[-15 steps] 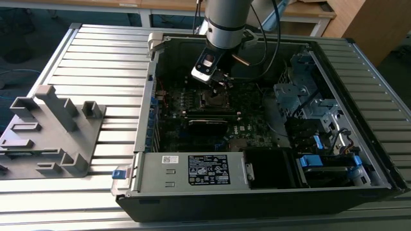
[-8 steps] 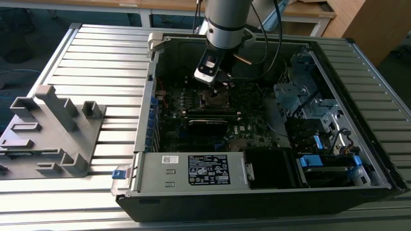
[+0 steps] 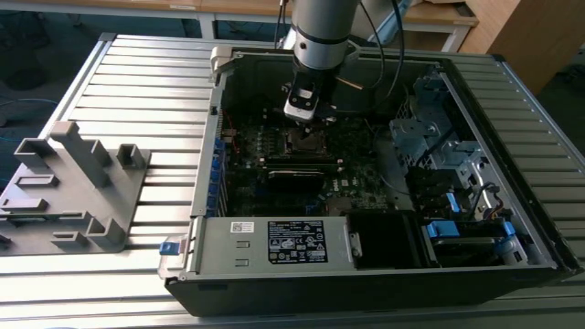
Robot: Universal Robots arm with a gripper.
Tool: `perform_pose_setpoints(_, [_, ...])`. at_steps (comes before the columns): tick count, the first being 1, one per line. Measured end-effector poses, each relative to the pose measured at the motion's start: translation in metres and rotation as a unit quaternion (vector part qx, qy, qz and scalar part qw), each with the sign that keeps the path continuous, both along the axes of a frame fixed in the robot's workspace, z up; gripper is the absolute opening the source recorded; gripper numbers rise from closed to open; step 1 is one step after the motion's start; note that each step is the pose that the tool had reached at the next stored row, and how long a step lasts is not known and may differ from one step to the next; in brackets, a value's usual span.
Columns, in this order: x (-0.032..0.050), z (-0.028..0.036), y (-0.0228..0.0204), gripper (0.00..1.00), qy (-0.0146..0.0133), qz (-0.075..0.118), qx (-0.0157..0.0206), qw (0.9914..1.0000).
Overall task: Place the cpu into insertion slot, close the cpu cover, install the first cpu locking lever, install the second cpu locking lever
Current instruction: 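Close the cpu cover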
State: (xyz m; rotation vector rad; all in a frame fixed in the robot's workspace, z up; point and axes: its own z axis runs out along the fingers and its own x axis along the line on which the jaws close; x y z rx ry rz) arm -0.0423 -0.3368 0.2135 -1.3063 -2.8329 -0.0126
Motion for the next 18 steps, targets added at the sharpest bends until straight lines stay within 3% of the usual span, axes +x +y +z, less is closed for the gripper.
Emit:
perform_pose_setpoints(4, [0.0,-0.0002,0.0,0.11,0.0,0.034,0.0004,0.99943])
perform_pose_setpoints(9, [0.0,-0.0005,0.0,0.11,0.0,0.074,0.0015,0.99728])
perform_pose_setpoints(14, [0.0,-0.0009,0.0,0.11,-0.0002,0.113,0.0028,0.99364])
perform_pose_setpoints(18, [0.0,-0.0013,0.0,0.11,-0.0004,0.143,0.004,0.98971])
